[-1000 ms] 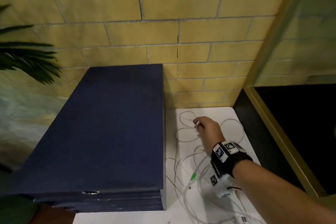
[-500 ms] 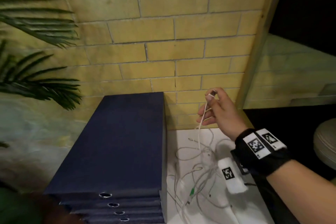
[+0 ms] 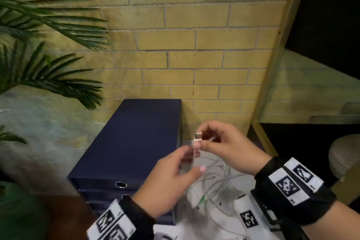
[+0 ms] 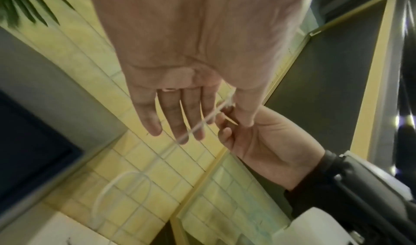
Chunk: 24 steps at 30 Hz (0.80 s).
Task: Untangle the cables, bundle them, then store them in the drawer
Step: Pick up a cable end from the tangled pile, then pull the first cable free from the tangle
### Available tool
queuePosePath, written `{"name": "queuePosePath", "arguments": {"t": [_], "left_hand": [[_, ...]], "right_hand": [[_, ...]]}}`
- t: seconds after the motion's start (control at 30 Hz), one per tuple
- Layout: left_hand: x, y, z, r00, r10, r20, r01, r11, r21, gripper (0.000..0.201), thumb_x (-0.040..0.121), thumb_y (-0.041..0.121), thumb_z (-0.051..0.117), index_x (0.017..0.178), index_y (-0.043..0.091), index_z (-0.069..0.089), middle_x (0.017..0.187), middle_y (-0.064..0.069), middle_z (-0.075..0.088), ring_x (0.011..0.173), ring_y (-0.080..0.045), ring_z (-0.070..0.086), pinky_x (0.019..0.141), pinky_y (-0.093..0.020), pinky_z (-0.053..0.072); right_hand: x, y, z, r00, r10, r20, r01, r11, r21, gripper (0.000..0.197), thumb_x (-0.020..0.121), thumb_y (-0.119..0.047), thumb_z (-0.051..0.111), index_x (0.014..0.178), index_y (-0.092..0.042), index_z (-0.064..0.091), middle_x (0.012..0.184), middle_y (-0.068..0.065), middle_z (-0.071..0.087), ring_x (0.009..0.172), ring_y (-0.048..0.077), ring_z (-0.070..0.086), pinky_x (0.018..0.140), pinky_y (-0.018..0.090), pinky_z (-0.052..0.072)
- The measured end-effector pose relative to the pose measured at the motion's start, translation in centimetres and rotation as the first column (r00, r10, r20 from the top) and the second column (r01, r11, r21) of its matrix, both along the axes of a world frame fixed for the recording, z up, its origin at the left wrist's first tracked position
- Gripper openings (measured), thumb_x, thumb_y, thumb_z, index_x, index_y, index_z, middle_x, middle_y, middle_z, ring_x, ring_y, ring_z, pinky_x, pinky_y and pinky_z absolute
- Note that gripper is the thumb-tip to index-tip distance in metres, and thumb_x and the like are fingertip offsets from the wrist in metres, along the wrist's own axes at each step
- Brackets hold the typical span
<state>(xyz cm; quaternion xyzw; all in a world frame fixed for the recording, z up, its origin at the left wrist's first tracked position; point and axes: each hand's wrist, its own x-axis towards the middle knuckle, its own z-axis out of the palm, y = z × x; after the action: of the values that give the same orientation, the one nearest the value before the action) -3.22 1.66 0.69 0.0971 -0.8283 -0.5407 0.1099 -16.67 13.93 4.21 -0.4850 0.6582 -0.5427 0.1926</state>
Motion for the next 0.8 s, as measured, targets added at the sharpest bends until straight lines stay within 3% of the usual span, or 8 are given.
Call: {"name": "queuePosePath", "arguments": {"t": [0.1, 0.17, 0.27, 0.33, 0.43, 0.5, 0.63, 0.8], "left_hand": [[-1.1, 0.7, 0.5, 0.999, 0.029, -0.041, -0.028, 0.999, 0.015, 0.021, 0.094, 0.033, 0.055, 0.097, 0.02, 0.07, 0.092, 0.003, 0.075, 0.09, -0.003, 0.068, 0.087, -0.029, 0.05], [-1.5, 1.0, 0.8, 0.995, 0.051, -0.083, -0.045, 0.997, 0.066, 0.028, 0.099, 0.026, 0.048, 0.09, 0.012, 0.069, 0.08, -0.001, 0.073, 0.079, -0.006, 0.068, 0.08, -0.026, 0.05], [-1.1, 0.7, 1.3, 0.978, 0.097, -0.184, -0.058, 0.977, 0.207, 0.032, 0.1, 0.025, 0.044, 0.092, 0.004, 0.067, 0.069, -0.003, 0.067, 0.069, -0.016, 0.065, 0.076, -0.035, 0.055], [-0.6, 0.5, 1.9, 0.963, 0.117, -0.243, -0.053, 0.966, 0.255, 0.032, 0.101, 0.026, 0.043, 0.093, 0.005, 0.065, 0.06, -0.002, 0.057, 0.057, -0.022, 0.057, 0.068, -0.046, 0.053], [0.5, -0.1, 2.6, 0.939, 0.189, -0.288, -0.113, 0.959, 0.26, 0.034, 0.101, 0.029, 0.038, 0.087, 0.01, 0.062, 0.051, 0.002, 0.036, 0.046, -0.011, 0.037, 0.056, -0.036, 0.046], [1.5, -0.8, 3.0, 0.921, 0.239, -0.308, -0.156, 0.95, 0.27, 0.036, 0.099, 0.033, 0.037, 0.084, 0.011, 0.06, 0.054, -0.001, 0.028, 0.046, -0.011, 0.028, 0.047, -0.032, 0.033], [3.6, -2.1, 3.3, 0.9, 0.304, -0.311, -0.209, 0.929, 0.305, 0.038, 0.097, 0.039, 0.037, 0.078, 0.014, 0.057, 0.057, -0.003, 0.021, 0.049, -0.014, 0.016, 0.047, -0.034, 0.013], [5.2, -2.7, 2.8, 0.923, 0.284, -0.261, -0.198, 0.929, 0.314, 0.039, 0.091, 0.048, 0.041, 0.071, 0.02, 0.059, 0.055, 0.001, 0.021, 0.046, -0.012, 0.015, 0.044, -0.028, 0.01]], "right_hand": [[0.9, 0.1, 0.3, 0.999, -0.028, -0.025, 0.027, 0.998, -0.056, 0.012, 0.082, -0.014, 0.069, 0.085, -0.006, 0.061, 0.078, 0.003, 0.059, 0.067, 0.015, 0.058, 0.064, 0.032, 0.049], [1.4, 0.1, -0.1, 0.997, -0.045, 0.059, 0.05, 0.994, -0.093, 0.019, 0.087, -0.027, 0.06, 0.094, -0.01, 0.057, 0.078, 0.001, 0.058, 0.064, 0.013, 0.057, 0.063, 0.028, 0.05], [1.9, 0.3, -2.4, 0.993, 0.035, 0.11, -0.04, 0.998, 0.046, 0.054, 0.083, -0.071, 0.035, 0.116, -0.032, 0.052, 0.099, -0.001, 0.064, 0.091, 0.009, 0.061, 0.087, 0.02, 0.049], [2.1, 0.3, -4.8, 0.99, 0.135, 0.04, -0.14, 0.97, 0.198, 0.053, 0.077, -0.08, 0.032, 0.111, -0.046, 0.055, 0.102, -0.009, 0.067, 0.102, 0.003, 0.06, 0.098, 0.03, 0.044], [2.2, 0.4, -8.1, 0.944, 0.22, -0.246, -0.105, 0.907, 0.408, 0.035, 0.081, -0.066, 0.048, 0.087, -0.035, 0.062, 0.086, -0.009, 0.066, 0.089, 0.009, 0.059, 0.089, 0.037, 0.046], [1.9, 0.3, -10.1, 0.823, 0.311, -0.474, -0.038, 0.864, 0.502, 0.03, 0.088, -0.053, 0.048, 0.086, -0.027, 0.063, 0.084, -0.009, 0.063, 0.091, 0.013, 0.055, 0.088, 0.032, 0.04], [-1.7, 0.2, -13.7, 0.85, 0.215, -0.482, 0.111, 0.819, 0.563, 0.029, 0.093, -0.036, 0.044, 0.085, -0.015, 0.064, 0.087, 0.004, 0.064, 0.089, 0.022, 0.056, 0.082, 0.036, 0.041], [-7.0, 1.5, -13.8, 0.785, 0.082, -0.614, 0.421, 0.657, 0.626, 0.023, 0.098, -0.025, 0.042, 0.103, -0.021, 0.065, 0.115, 0.007, 0.058, 0.11, 0.033, 0.05, 0.09, 0.04, 0.044]]}}
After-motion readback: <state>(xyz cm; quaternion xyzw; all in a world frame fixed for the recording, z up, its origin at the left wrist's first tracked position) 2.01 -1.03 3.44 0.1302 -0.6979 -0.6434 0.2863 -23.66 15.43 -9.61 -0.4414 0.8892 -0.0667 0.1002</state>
